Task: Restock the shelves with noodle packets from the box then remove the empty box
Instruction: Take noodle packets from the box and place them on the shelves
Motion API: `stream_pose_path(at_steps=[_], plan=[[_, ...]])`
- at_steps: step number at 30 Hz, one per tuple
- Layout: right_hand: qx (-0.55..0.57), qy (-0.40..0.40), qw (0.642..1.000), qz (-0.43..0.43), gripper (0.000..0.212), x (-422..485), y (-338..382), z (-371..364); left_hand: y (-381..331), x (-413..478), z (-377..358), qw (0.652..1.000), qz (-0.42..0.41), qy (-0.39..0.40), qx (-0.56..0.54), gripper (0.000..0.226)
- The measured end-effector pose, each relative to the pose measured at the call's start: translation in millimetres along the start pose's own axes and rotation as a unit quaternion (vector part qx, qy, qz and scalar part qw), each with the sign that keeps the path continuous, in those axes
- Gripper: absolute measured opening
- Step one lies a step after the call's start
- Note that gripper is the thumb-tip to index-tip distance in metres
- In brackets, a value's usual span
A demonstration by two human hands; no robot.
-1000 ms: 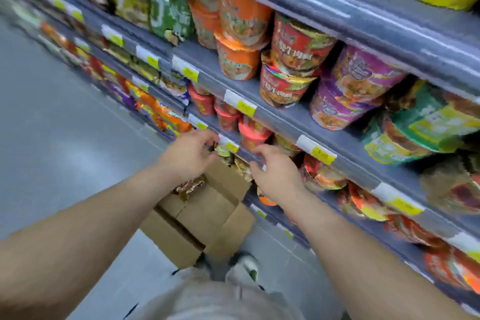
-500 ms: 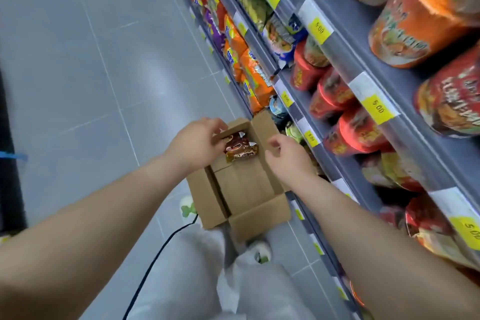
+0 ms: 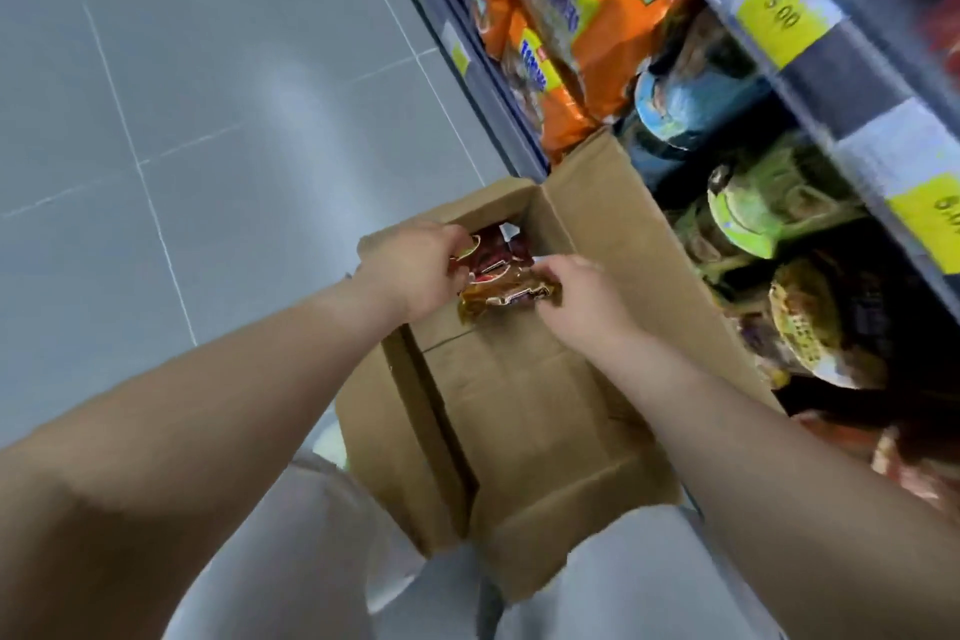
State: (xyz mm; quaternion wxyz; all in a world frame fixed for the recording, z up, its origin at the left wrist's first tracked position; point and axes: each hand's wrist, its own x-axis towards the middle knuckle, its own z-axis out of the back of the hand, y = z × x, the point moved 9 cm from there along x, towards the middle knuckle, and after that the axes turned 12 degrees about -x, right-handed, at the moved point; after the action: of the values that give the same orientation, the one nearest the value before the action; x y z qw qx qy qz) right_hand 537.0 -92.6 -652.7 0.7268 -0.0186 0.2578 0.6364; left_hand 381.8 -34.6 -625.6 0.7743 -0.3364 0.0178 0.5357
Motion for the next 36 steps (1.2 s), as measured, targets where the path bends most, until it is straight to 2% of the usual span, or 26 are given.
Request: stream_pose_path(at_steps=[4, 9, 13, 15, 16, 19, 21, 23, 26, 27, 29, 32, 36], plan=[[-0.088, 0.015, 0.995, 0.053, 0.05, 62.3, -16.1, -78.6, 38.3, 54.3, -69.6, 0.999, -0.015, 0.017, 0.028, 0.044], [-0.22, 0.048, 0.969, 0.104, 0.082, 96.2, -31.6, -144.6, 71.9, 94.4, -118.1, 0.999, -0.009, 0.032, 0.041, 0.056], [-0.335, -0.007, 0.937, 0.102, 0.098, 93.9, -39.3, -172.0, 83.1, 112.6, -137.7, 0.998, -0.012, 0.052, 0.038, 0.064], [-0.344, -0.049, 0.934, 0.088, 0.103, 96.9, -43.3, -177.2, 86.3, 119.8, -147.1, 0.996, -0.006, 0.07, 0.046, 0.066], [-0.345, -0.068, 0.932, 0.086, 0.097, 98.1, -43.6, -176.5, 86.3, 122.0, -149.5, 0.996, -0.002, 0.074, 0.049, 0.067], [-0.325, -0.144, 0.93, 0.098, 0.052, 97.6, -38.5, -163.9, 88.7, 130.9, -155.6, 0.996, 0.013, 0.072, 0.054, 0.071], [-0.305, -0.141, 0.935, 0.115, 0.038, 91.1, -35.3, -158.8, 88.9, 137.9, -160.6, 0.996, 0.021, 0.06, 0.062, 0.074], [-0.279, -0.111, 0.945, 0.129, 0.038, 78.7, -35.4, -159.0, 86.0, 142.4, -167.6, 0.995, 0.033, 0.049, 0.081, 0.082], [-0.252, -0.075, 0.959, 0.106, 0.04, 54.0, -42.5, -151.7, 82.9, 145.1, -175.7, 0.989, 0.068, 0.022, 0.128, 0.103], [-0.25, -0.059, 0.961, 0.099, 0.041, 46.7, -44.4, -150.4, 80.0, 144.6, -178.3, 0.985, 0.066, 0.012, 0.16, 0.103], [-0.244, -0.021, 0.966, 0.085, 0.044, 37.3, -48.7, -153.4, 72.8, 143.9, -184.6, 0.976, 0.029, -0.015, 0.216, 0.086], [-0.223, -0.011, 0.973, 0.057, 0.047, 31.8, -60.6, -153.1, 74.8, 141.5, -185.5, 0.982, 0.024, -0.038, 0.186, 0.061], [-0.201, 0.009, 0.98, -0.009, 0.047, 24.4, -75.8, -136.9, 77.4, 132.4, -172.8, 0.988, 0.036, 0.018, 0.148, 0.065]])
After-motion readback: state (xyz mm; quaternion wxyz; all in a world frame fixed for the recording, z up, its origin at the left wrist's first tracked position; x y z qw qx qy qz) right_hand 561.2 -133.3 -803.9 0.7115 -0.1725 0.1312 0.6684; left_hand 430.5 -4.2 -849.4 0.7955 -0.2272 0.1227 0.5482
